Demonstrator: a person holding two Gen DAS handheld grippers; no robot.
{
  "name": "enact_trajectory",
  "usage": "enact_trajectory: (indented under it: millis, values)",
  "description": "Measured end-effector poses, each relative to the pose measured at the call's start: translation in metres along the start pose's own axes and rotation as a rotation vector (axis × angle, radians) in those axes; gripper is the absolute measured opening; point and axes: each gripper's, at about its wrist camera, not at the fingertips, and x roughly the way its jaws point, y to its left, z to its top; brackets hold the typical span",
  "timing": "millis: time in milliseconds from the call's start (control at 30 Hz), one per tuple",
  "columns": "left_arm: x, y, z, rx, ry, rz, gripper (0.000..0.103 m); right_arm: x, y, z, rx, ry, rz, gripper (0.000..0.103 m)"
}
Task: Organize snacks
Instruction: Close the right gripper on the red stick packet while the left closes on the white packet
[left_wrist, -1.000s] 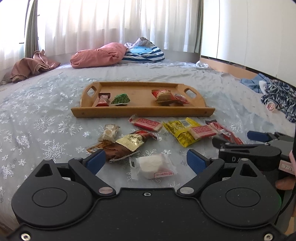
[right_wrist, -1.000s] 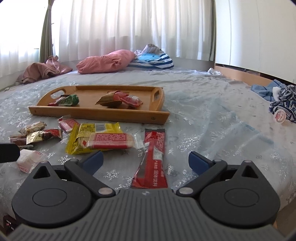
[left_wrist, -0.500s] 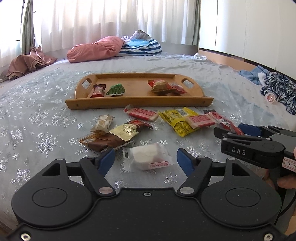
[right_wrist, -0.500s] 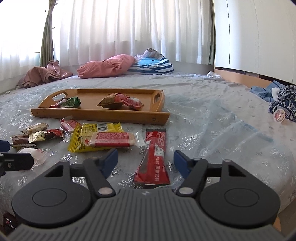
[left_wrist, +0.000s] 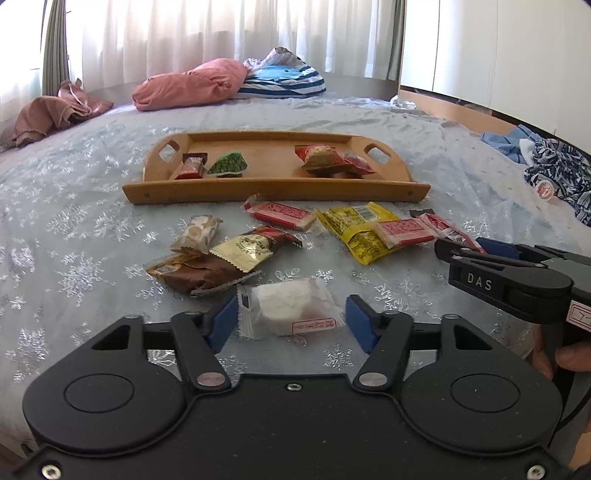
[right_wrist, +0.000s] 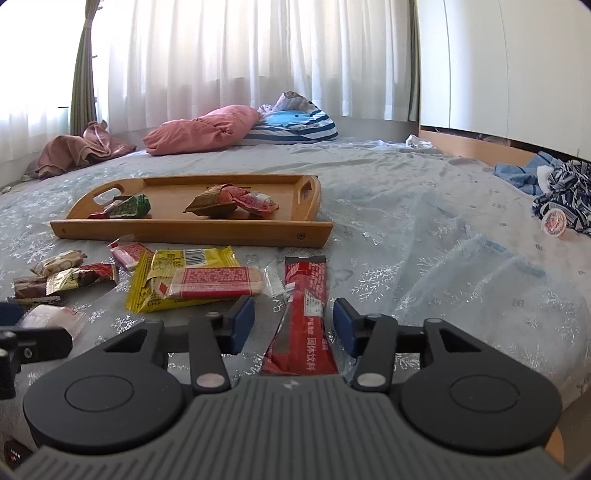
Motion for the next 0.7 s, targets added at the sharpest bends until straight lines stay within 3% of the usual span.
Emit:
enact_trajectory:
  millis: [300, 367, 433, 533, 600, 700]
  values:
    - [-0.001, 0.000, -0.001, 0.009, -0.012, -0.022, 0.050, 0.004, 0.000, 0.000, 0.008, 0.013, -0.018, 0.045]
    - [-0.003, -0.001, 0.000, 0.007, -0.015, -0.020, 0.048, 0.004, 0.000, 0.001, 0.008, 0.018, -0.027, 0.032]
    - [-0.005, -0.001, 0.000, 0.004, -0.018, -0.021, 0.047, 0.003, 0.000, 0.003, 0.001, 0.025, -0.023, 0.031]
    - [-0.008, -0.001, 0.002, 0.001, -0.018, -0.035, 0.031, 0.001, 0.001, 0.006, -0.010, 0.033, -0.021, 0.030]
    - [-0.011, 0.000, 0.005, 0.004, -0.026, -0.037, 0.007, 0.000, 0.001, 0.008, -0.009, 0.039, -0.024, 0.031]
    - [-0.014, 0.001, 0.010, 0.011, -0.034, -0.024, 0.005, -0.001, -0.001, 0.012, 0.005, 0.040, -0.022, 0.030]
